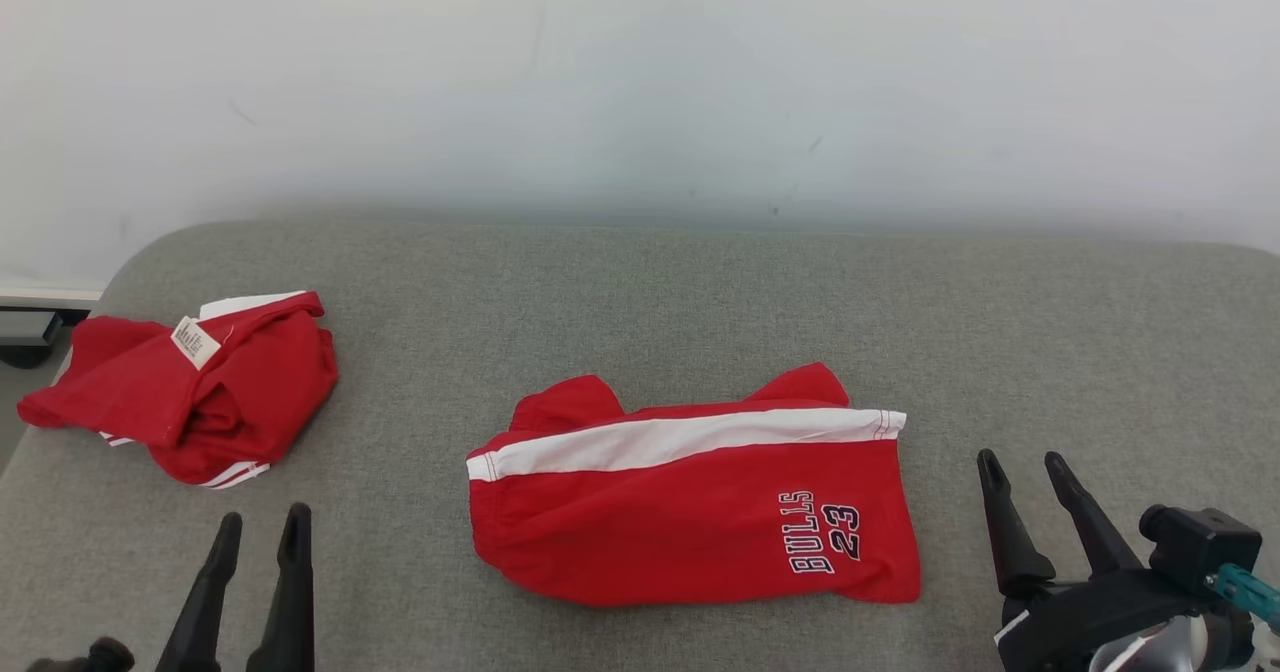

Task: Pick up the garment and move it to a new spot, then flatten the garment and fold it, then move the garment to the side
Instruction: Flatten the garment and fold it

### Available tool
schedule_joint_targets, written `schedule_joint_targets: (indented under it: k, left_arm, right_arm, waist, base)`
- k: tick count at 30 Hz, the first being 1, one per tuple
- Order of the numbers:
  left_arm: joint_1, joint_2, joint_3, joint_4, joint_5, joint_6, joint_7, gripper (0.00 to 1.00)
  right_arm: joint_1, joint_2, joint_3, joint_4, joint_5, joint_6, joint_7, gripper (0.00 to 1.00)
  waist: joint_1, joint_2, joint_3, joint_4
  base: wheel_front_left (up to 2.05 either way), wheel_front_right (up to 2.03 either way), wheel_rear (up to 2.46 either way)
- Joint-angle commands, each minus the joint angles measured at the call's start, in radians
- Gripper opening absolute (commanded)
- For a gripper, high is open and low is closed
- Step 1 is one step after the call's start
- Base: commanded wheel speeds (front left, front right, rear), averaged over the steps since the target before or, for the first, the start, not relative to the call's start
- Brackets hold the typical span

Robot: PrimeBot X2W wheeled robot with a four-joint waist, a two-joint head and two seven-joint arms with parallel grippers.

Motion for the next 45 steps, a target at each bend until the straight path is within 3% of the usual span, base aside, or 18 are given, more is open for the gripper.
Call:
schedule_joint_targets:
  k: [1,11,34,39,45]
  left_arm:
    - [0.020,0.011,0.003,0.015,0.041,0.004,-0.003,1.00]
    - [0.048,0.012,0.000,0.079,0.128,0.020,-0.003,1.00]
    - [0.036,0.014,-0.021,0.072,0.100,0.033,0.048,1.00]
    - [-0.001,0.025,-0.041,0.053,0.081,0.025,0.127,1.00]
    - [-0.082,0.033,-0.075,0.032,0.014,0.024,0.328,1.00]
  right_arm:
    - [0.017,-0.004,-0.008,-0.014,0.003,0.000,-0.003,1.00]
    - [0.051,-0.004,-0.025,-0.047,-0.034,0.000,0.015,1.00]
    - [0.037,-0.004,-0.021,-0.027,-0.035,0.000,0.024,1.00]
    - [0.015,-0.004,-0.016,-0.029,-0.048,0.000,0.049,1.00]
    - [-0.043,-0.004,-0.012,-0.028,-0.027,0.000,0.196,1.00]
  waist:
    - [0.0001,0.0000,-0.001,0.001]
    - [0.0001,0.0000,-0.003,0.001]
    - [0.0001,0.0000,0.014,-0.003]
    - [0.0001,0.0000,0.028,-0.002]
    - [0.0001,0.0000,0.055,0.002]
  base:
    - [0.00,0.00,0.00]
    - [0.00,0.00,0.00]
    - [0.00,0.00,0.00]
    - [0.00,0.00,0.00]
    - [0.00,0.00,0.00]
